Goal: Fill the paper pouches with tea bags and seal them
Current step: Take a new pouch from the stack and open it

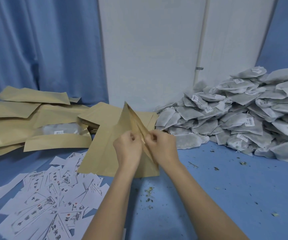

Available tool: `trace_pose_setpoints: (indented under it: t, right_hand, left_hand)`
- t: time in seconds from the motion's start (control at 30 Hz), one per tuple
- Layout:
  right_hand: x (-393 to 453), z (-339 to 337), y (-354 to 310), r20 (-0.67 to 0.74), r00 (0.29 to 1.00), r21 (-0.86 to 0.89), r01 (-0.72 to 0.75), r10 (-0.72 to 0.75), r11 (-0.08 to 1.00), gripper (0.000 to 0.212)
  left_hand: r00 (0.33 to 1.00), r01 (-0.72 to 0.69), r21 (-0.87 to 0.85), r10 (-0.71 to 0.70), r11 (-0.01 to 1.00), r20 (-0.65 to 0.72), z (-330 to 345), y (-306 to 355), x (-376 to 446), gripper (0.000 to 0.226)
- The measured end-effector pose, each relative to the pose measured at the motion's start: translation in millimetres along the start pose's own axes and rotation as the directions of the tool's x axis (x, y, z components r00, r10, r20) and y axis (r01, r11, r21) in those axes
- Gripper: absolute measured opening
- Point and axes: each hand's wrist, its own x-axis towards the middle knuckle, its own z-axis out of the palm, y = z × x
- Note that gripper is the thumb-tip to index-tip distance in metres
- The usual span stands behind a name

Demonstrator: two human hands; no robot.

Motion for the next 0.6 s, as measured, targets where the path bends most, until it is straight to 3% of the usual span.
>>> trace_pose_setpoints:
  t: [0.07, 0.13, 0.2, 0.23, 0.3, 0.33, 0.43, 0.53, 0.6]
  right_hand:
    - [3.9, -2.7, 8.2, -0.064, 0.992, 0.090, -0.104, 0.110, 0.990, 0.024]
    - [4.5, -5.4, 13.7, -0.044, 0.993, 0.090, -0.107, 0.111, 0.990, 0.019]
    - [-0.1, -8.0, 13.3, -0.063, 0.998, 0.061, -0.005, 0.009, 0.998, 0.015]
    - [-2.5, -9.2, 13.1, -0.103, 0.992, 0.011, 0.074, -0.072, 0.997, 0.023]
    - [-3.2, -11.8, 14.1, -0.142, 0.947, -0.187, 0.259, -0.286, 0.948, 0.024]
    - [-1.6, -12.3, 14.9, -0.106, 0.940, -0.195, 0.301, -0.325, 0.934, 0.021]
    - [5.2, -17.9, 17.1, 0.125, 0.971, -0.020, 0.208, -0.204, 0.978, 0.015]
    - [13.7, -22.1, 25.3, 0.307, 0.941, -0.167, 0.200, -0.142, 0.965, 0.014]
    - [22.5, -22.3, 27.7, 0.378, 0.923, -0.360, 0.209, -0.063, 0.909, 0.016]
  left_hand:
    - [0.999, 0.045, -0.041, -0.046, 0.998, -0.008, -1.2, -4.3, 1.7, 0.024]
    - [1.000, 0.001, 0.018, -0.001, 1.000, -0.001, -2.5, -3.1, 3.5, 0.024]
    - [0.994, -0.089, 0.087, 0.084, 0.992, 0.065, -2.1, 3.1, 3.9, 0.028]
    - [0.987, -0.131, 0.119, 0.118, 0.984, 0.109, -1.5, 8.1, 3.5, 0.028]
    - [0.967, -0.220, 0.264, 0.175, 0.939, 0.184, 0.7, 17.6, 1.9, 0.025]
    - [0.955, -0.273, 0.364, 0.206, 0.890, 0.212, 1.5, 23.5, -0.2, 0.023]
    - [0.910, -0.413, 0.550, 0.312, 0.725, 0.273, 4.9, 37.3, -8.7, 0.020]
    - [0.888, -0.459, 0.618, 0.341, 0.638, 0.308, 7.1, 47.3, -20.1, 0.020]
    - [0.873, -0.487, 0.606, 0.360, 0.629, 0.328, 7.2, 56.6, -23.3, 0.018]
